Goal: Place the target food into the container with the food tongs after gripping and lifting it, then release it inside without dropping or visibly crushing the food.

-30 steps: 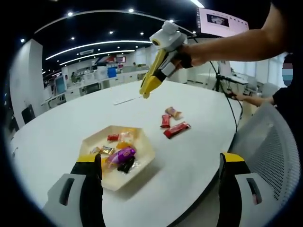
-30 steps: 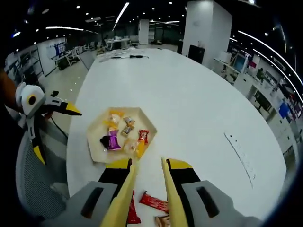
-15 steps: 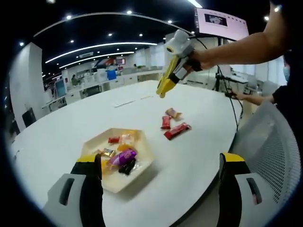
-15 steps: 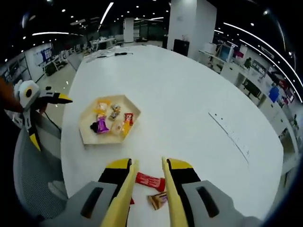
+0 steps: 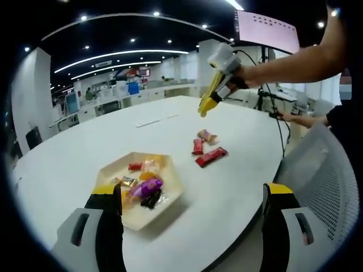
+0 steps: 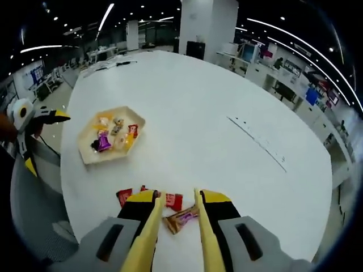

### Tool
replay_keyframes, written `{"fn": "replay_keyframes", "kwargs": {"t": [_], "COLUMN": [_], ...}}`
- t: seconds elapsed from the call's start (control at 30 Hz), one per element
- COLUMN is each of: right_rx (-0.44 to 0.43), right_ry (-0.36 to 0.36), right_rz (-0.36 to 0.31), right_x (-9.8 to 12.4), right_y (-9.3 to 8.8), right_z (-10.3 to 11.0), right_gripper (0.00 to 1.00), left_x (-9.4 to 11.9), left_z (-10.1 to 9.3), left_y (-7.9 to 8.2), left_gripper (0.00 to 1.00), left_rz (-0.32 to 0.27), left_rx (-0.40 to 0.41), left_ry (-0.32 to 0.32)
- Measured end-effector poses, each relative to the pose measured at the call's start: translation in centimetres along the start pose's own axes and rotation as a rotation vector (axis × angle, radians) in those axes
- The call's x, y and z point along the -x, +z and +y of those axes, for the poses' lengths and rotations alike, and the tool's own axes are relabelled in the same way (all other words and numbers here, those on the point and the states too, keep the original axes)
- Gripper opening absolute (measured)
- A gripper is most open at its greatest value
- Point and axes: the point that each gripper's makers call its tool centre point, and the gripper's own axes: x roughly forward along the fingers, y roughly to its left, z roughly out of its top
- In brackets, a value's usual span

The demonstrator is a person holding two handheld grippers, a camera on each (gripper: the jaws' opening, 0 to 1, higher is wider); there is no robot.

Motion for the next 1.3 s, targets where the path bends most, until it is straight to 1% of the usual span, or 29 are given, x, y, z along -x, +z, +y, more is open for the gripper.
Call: {"fn": "replay_keyframes", "kwargs": {"t": [0.07,0.1,0.17,0.23,0.3,0.43,0.83,0.97,1.1,1.17,1.23,1.3], "right_rx": [-0.023,-0.032,-0.048,-0.058,-0.081,-0.094,-0.149,-0.162,-0.15,-0.128,-0.134,-0.139], "right_ry": [-0.003,-0.023,-0.029,-0.051,-0.053,-0.065,-0.108,-0.107,-0.102,-0.123,-0.116,-0.128], "right_rz": [-0.002,0.003,0.007,0.01,0.015,0.025,0.088,0.108,0.129,0.142,0.149,0.149], "right_x": [-0.1,-0.2,-0.3,-0.4,-0.6,-1.1,-3.4,-3.9,-3.8,-3.4,-3.1,-2.6], "right_y": [-0.4,-0.8,-1.2,-1.5,-1.9,-2.5,-5.3,-6.1,-6.9,-7.5,-7.9,-8.2], "right_z": [-0.2,-0.5,-0.6,-0.9,-0.9,-0.7,-0.6,-0.5,-0.5,-1.1,-1.5,-2.1], "right_gripper": [0.28,0.28,0.28,0.28,0.28,0.28,0.28,0.28,0.28,0.28,0.28,0.28], "left_x": [0.0,0.0,0.0,0.0,0.0,0.0,-0.1,-0.1,-0.1,-0.1,-0.1,-0.1], "left_z": [0.0,0.0,0.0,0.0,0.0,0.0,0.0,0.1,0.1,0.1,0.1,0.1], "left_y": [0.0,0.0,-0.1,0.0,-0.1,-0.1,-0.3,-0.4,-0.4,-0.4,-0.4,-0.4], "left_gripper": [1.0,1.0,1.0,1.0,1.0,0.99,0.99,0.99,0.99,0.99,0.99,0.99], "left_rz": [0.003,0.003,0.003,0.003,0.005,0.007,0.018,0.021,0.021,0.022,0.023,0.022], "left_rx": [0.003,0.002,0.003,0.004,0.005,0.006,0.007,0.01,0.011,0.012,0.011,0.012], "left_ry": [0.0,0.001,0.0,0.0,-0.001,-0.001,0.001,0.002,0.003,0.002,0.002,0.003]}}
